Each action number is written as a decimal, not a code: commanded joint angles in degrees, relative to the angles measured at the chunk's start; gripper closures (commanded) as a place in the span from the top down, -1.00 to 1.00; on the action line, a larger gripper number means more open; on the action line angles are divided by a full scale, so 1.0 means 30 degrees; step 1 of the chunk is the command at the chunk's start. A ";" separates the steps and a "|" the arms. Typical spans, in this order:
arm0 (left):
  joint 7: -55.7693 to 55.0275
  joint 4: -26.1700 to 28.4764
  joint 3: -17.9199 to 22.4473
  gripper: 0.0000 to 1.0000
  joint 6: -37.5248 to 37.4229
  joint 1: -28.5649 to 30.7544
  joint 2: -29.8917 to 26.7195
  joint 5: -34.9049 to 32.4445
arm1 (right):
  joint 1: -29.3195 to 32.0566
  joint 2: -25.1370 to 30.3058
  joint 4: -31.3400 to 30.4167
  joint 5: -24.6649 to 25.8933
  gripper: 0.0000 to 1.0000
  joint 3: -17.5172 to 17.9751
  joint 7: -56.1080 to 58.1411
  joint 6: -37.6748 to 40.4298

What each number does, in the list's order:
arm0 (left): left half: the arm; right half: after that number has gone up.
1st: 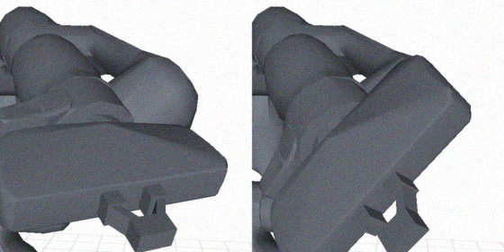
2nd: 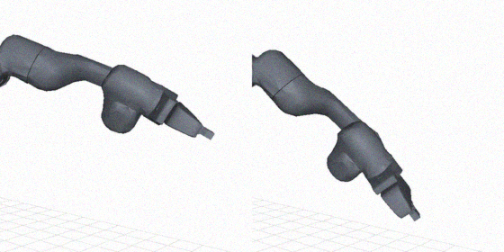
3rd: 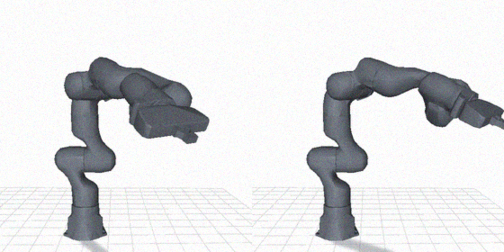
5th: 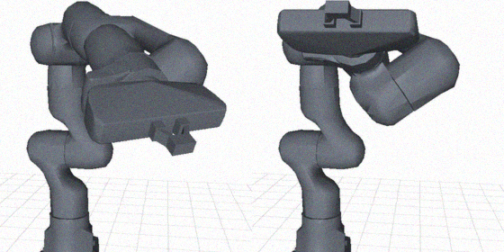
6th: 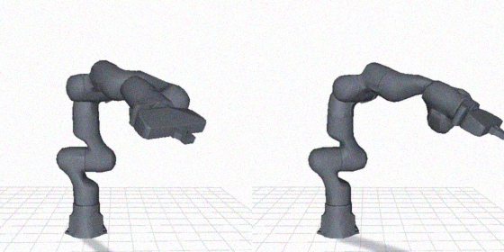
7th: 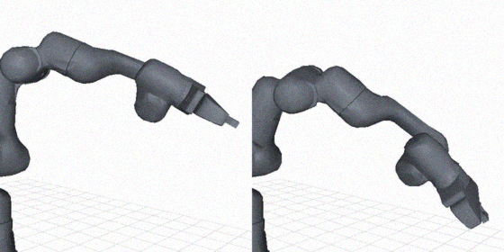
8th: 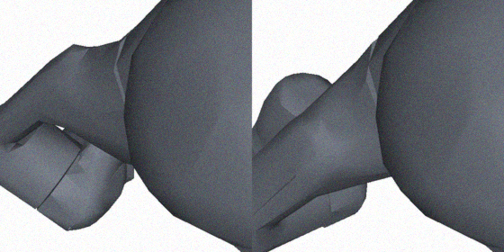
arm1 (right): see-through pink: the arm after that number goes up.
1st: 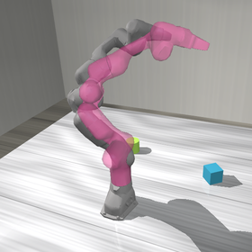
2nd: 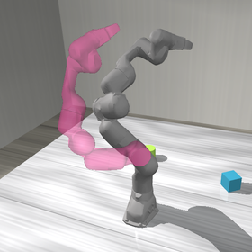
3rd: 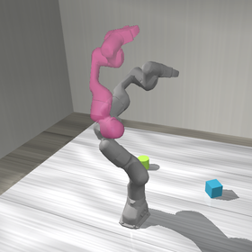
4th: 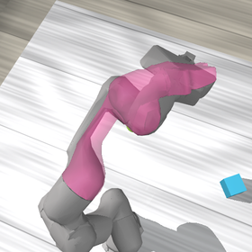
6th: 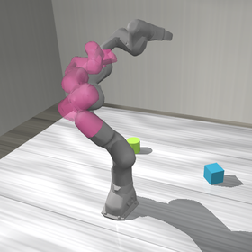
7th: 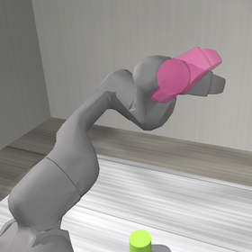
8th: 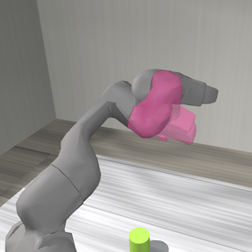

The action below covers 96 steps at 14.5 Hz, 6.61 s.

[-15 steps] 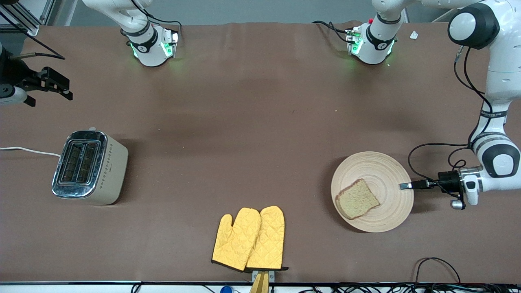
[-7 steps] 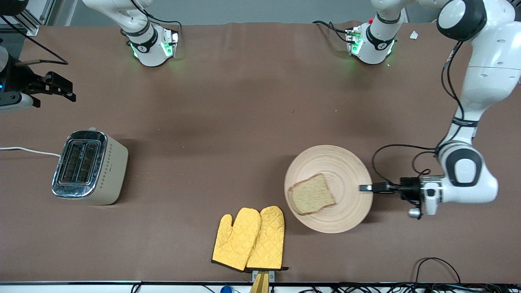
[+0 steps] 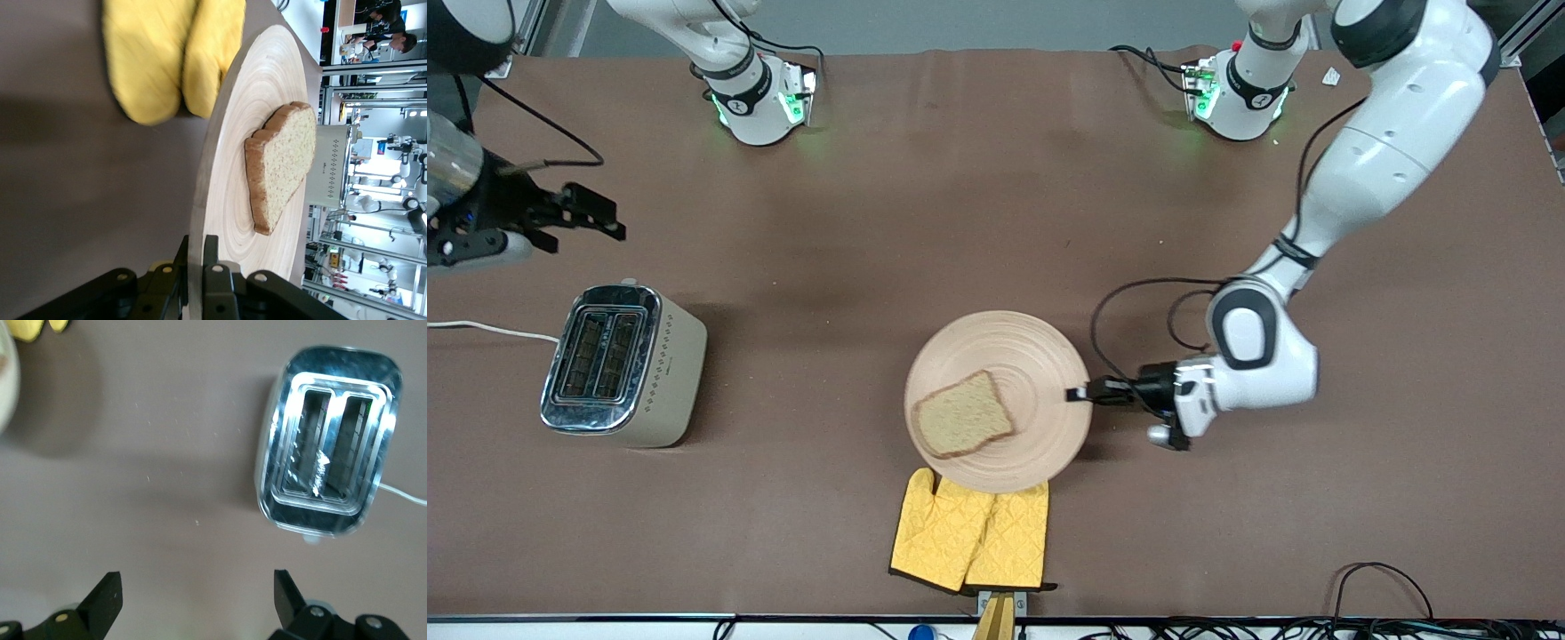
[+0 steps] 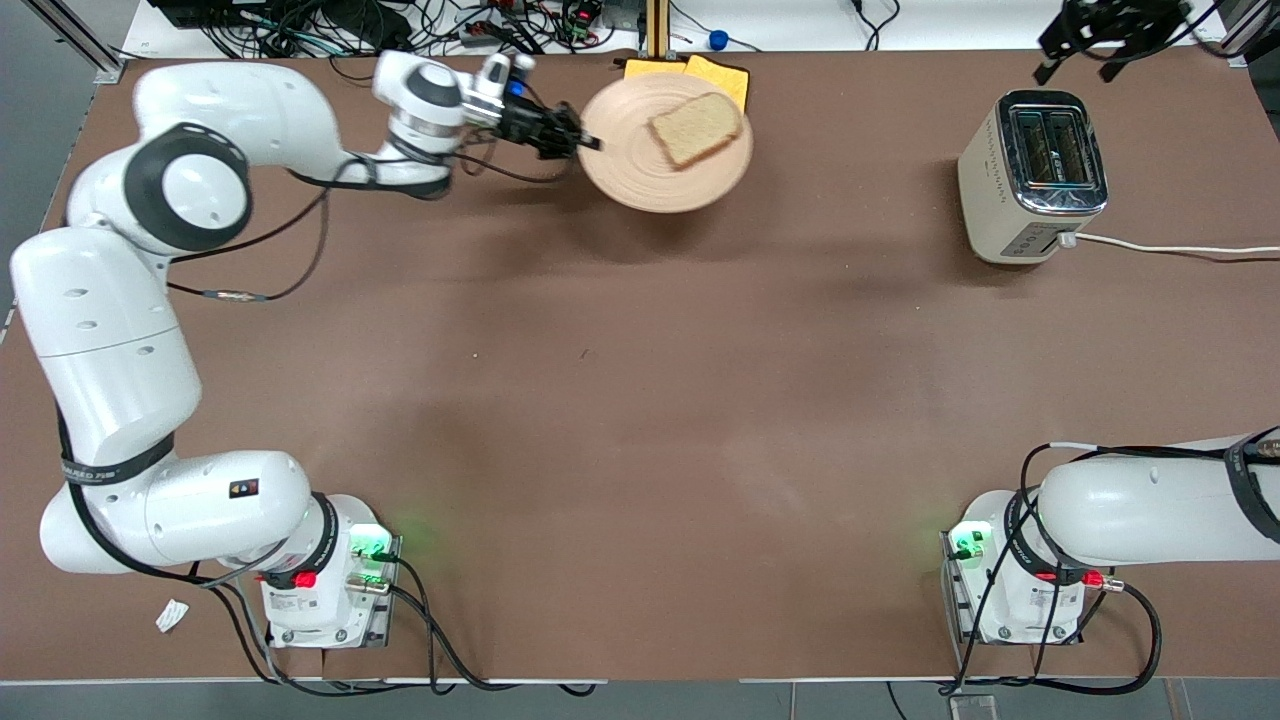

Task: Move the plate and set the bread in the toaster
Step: 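Slide the plate with the left gripper toward the toaster, then release the plate with the left gripper while the right gripper reaches the bread, then withdraw the left gripper while the right gripper grasps the bread slice, then lift the bread slice with the right gripper toward the toaster, then lower the bread into the toaster slot with the right gripper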

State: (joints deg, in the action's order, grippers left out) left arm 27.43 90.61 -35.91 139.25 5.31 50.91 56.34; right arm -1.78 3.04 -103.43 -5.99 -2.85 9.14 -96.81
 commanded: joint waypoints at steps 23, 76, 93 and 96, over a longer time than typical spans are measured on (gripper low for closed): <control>0.4129 0.0003 0.1422 1.00 0.2509 -0.2479 0.0673 0.3461 | -0.7428 -1.0180 0.0051 -0.0405 1.00 0.0159 -0.7266 -1.4050; -1.1076 -0.0788 1.0477 1.00 -1.7356 -0.1214 -1.6943 -1.8954 | -0.8606 -1.1853 0.1452 0.3873 -0.99 0.0129 -0.8525 -1.1308; -1.0812 -0.0788 1.0360 1.00 -1.7501 -0.1332 -1.7205 -1.8925 | -0.6612 -0.9921 0.9252 1.0050 -0.99 -0.1418 -0.8498 0.4201; -1.0871 -0.0788 1.0360 1.00 -1.7501 -0.1361 -1.7205 -1.8925 | -0.6789 -0.9452 0.9079 1.3174 -0.99 -0.1512 -0.8555 0.4377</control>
State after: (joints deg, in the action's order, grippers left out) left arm -5.92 88.32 -4.96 87.06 1.41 0.01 -0.42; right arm -21.60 -26.81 -75.33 27.88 -7.69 -16.18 -84.73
